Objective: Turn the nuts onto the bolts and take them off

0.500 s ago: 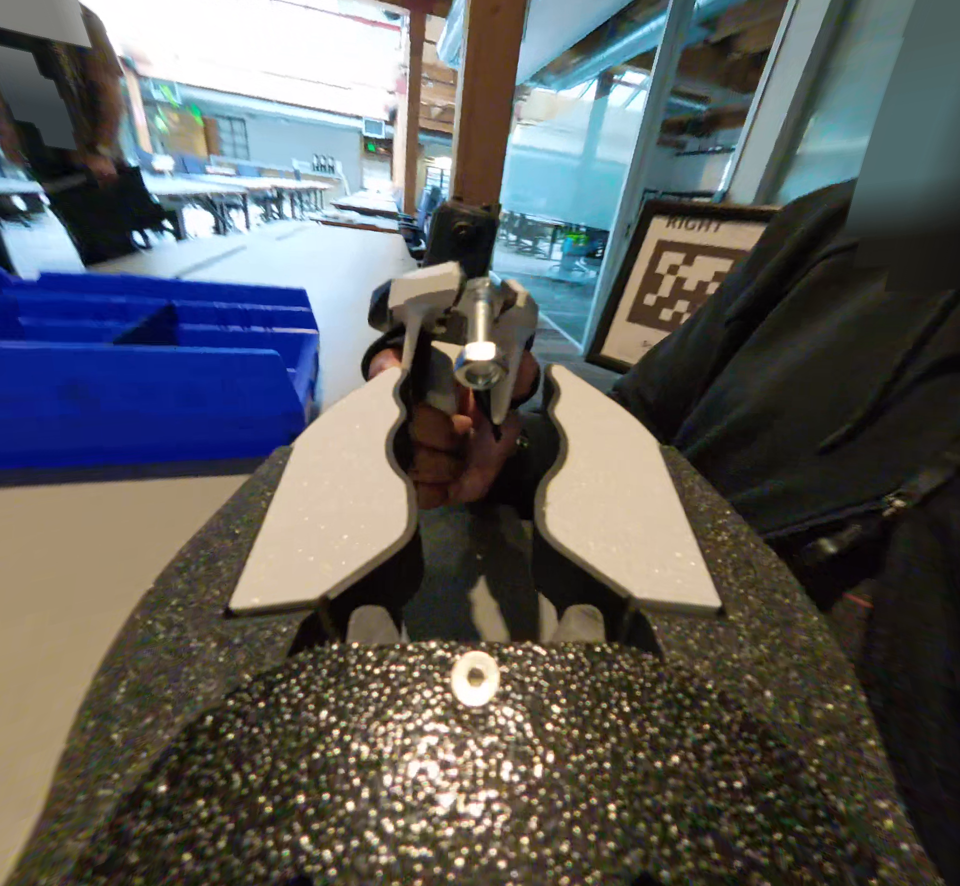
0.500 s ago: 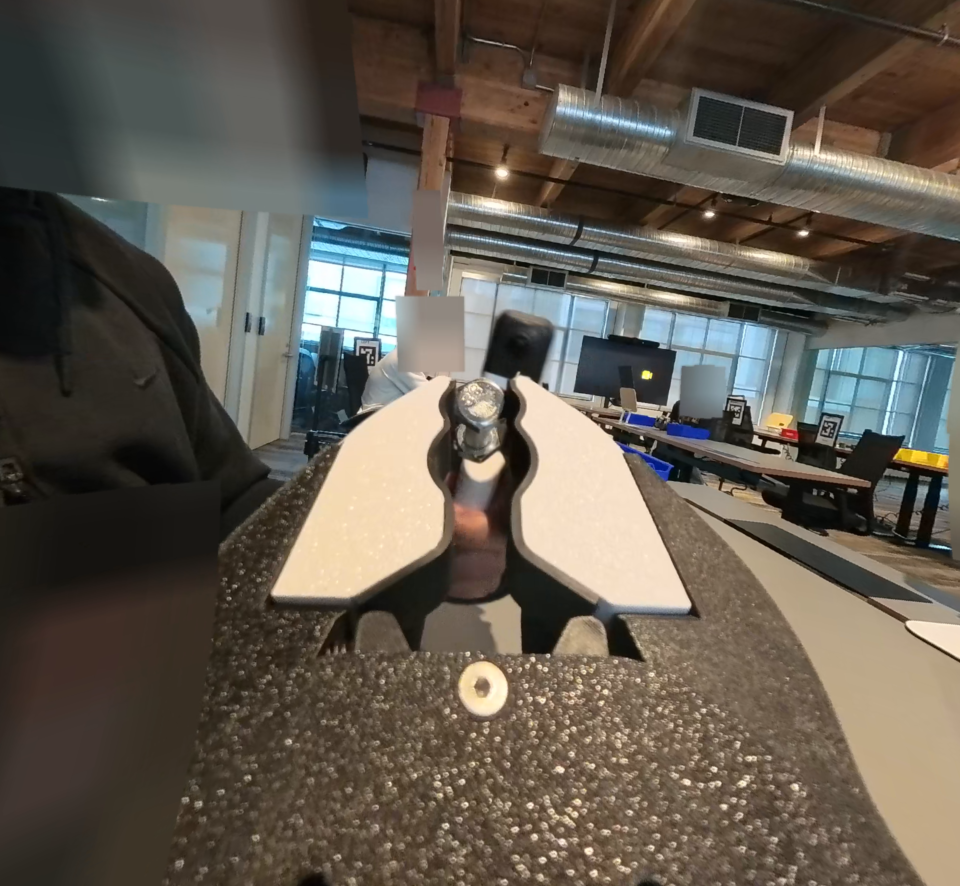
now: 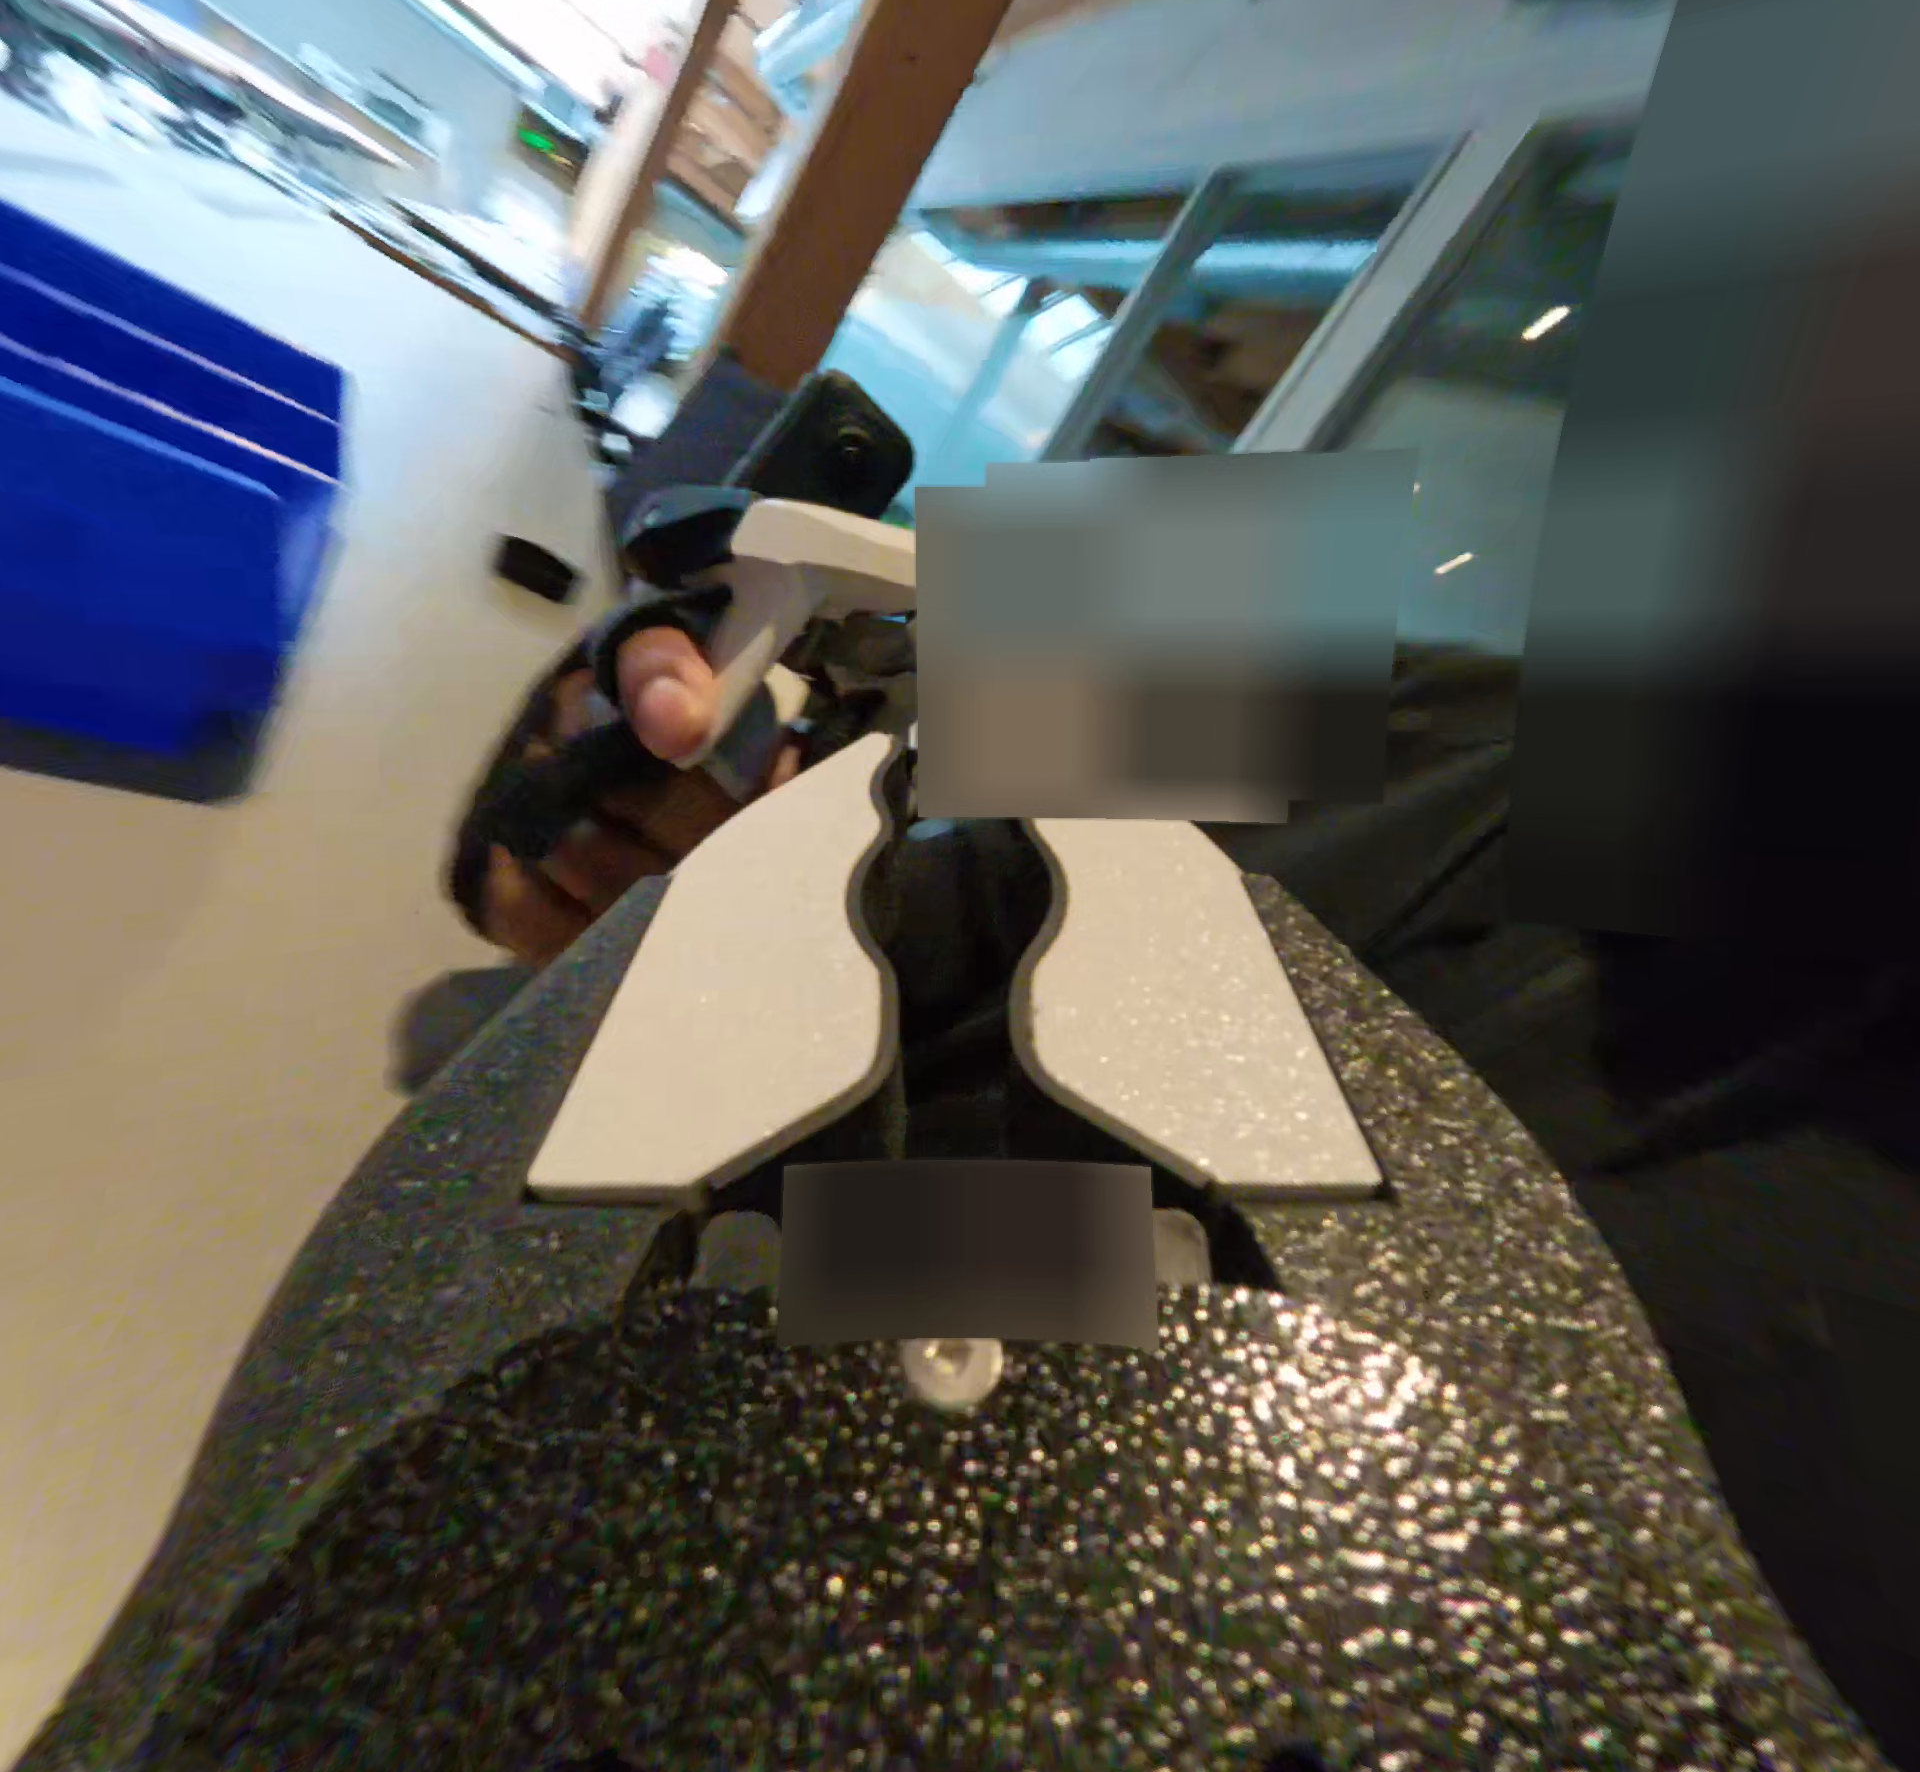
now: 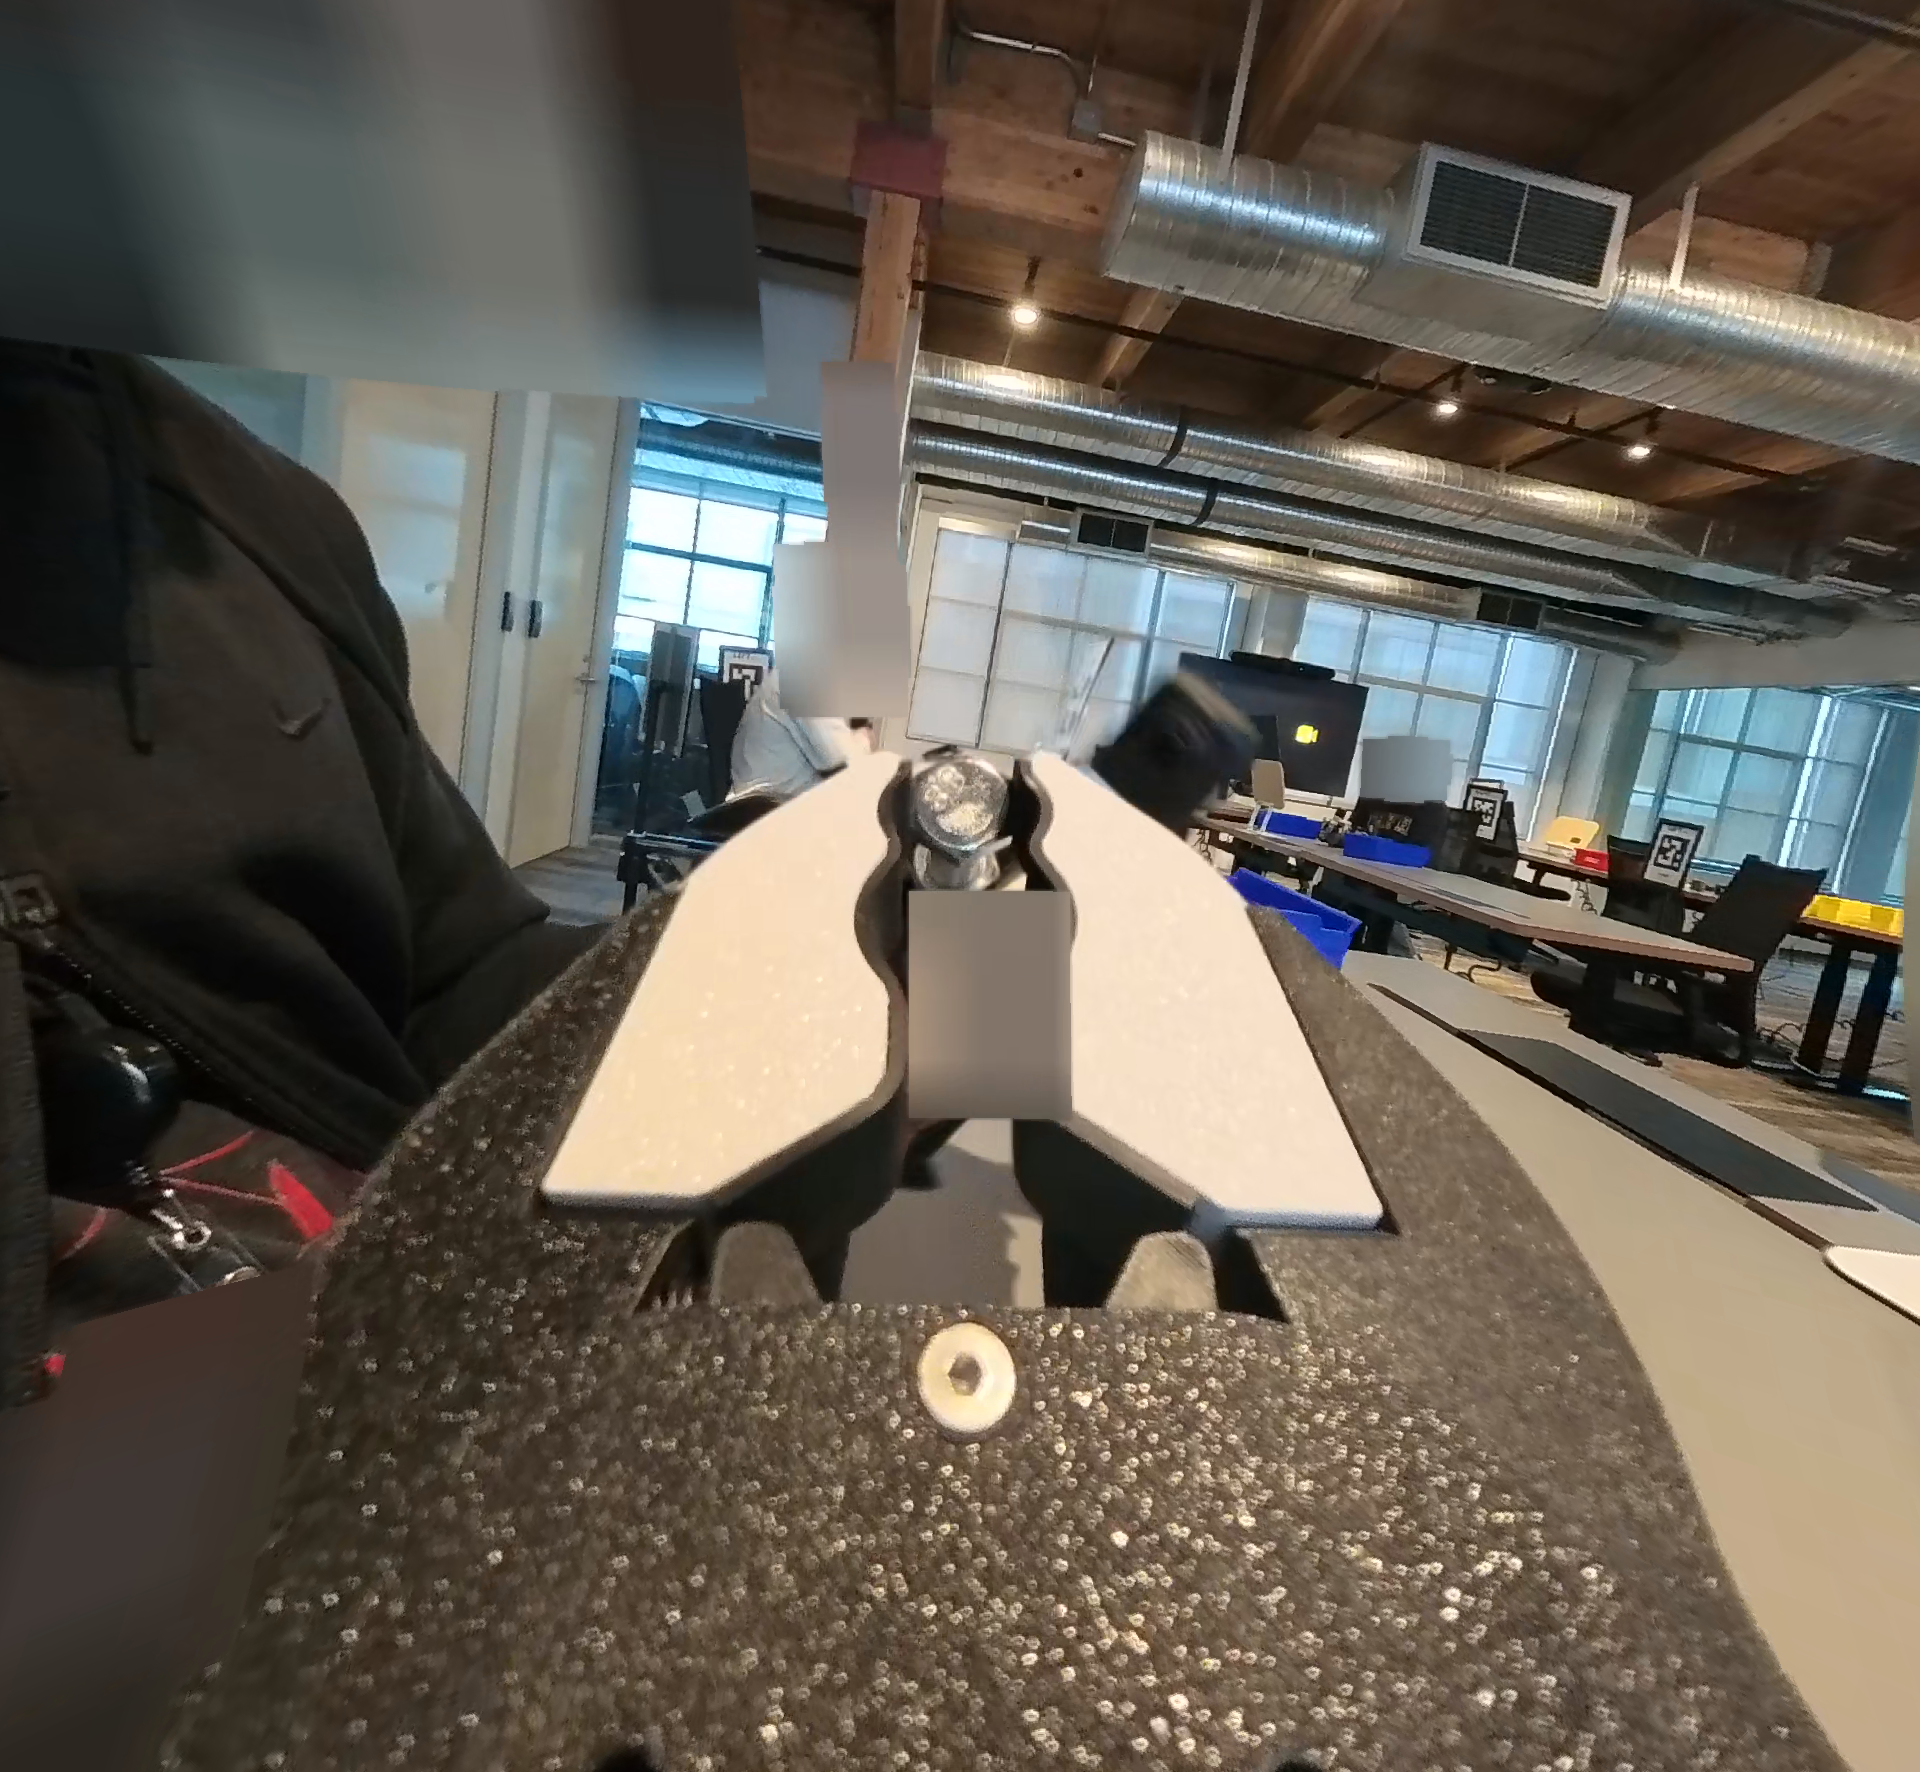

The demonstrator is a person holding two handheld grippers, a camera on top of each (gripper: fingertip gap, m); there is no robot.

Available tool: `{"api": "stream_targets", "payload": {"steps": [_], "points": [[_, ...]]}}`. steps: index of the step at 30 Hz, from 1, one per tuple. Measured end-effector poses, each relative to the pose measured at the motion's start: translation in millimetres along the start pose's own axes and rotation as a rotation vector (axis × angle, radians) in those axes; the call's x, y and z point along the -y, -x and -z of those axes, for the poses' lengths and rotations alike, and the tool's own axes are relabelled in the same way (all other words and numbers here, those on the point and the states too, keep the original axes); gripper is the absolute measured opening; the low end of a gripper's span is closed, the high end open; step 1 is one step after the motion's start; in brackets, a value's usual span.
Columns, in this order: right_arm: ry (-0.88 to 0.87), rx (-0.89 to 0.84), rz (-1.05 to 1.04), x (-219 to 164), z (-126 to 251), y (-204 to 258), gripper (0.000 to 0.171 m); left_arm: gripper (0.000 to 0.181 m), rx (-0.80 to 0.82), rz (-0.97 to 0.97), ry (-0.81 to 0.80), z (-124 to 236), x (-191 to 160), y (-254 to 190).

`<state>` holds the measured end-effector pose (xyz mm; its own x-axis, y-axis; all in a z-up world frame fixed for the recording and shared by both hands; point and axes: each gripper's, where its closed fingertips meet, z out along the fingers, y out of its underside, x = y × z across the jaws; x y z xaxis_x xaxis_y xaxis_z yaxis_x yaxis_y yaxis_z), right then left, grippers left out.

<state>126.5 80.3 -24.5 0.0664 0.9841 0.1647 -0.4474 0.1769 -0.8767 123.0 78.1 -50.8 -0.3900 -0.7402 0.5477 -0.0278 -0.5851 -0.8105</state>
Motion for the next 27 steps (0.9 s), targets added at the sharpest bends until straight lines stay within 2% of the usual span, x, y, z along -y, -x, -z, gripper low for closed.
{"api": "stream_targets", "payload": {"steps": [2,4,5,7,11,14,19,21,23,27], "points": [[0.009,-0.002,0.006,-1,-1,1,0.018,0.017,-0.088,0.107,-0.045,1,-1,0],[0.005,-0.006,0.004,-1,0,-1,0.018,0.017,-0.122,0.119,-0.068,0,0,2],[-0.003,-0.008,0.001,1,1,-1,0.018,0.018,-0.124,0.078,-0.07,-1,1,1],[-0.015,-0.015,-0.005,3,3,-3,0.018,0.035,-0.061,-0.057,-0.054,-3,1,3],[-0.033,-0.018,-0.02,5,5,-5,0.018,0.051,0.201,-0.431,0.016,1,2,22],[-0.036,-0.018,-0.02,6,5,-5,0.018,0.045,0.215,-0.599,-0.002,-1,6,12],[-0.031,-0.018,-0.018,5,4,-4,0.018,0.025,0.254,-0.743,0.021,-2,4,10],[-0.028,-0.014,-0.017,4,3,-4,0.018,0.017,0.259,-0.731,0.057,-2,1,11],[-0.024,-0.007,-0.015,4,3,-2,0.018,0.017,0.224,-0.628,0.069,-2,0,9],[-0.004,0.001,-0.007,0,1,-1,0.018,0.017,0.013,-0.101,0.019,2,-1,2]]}}
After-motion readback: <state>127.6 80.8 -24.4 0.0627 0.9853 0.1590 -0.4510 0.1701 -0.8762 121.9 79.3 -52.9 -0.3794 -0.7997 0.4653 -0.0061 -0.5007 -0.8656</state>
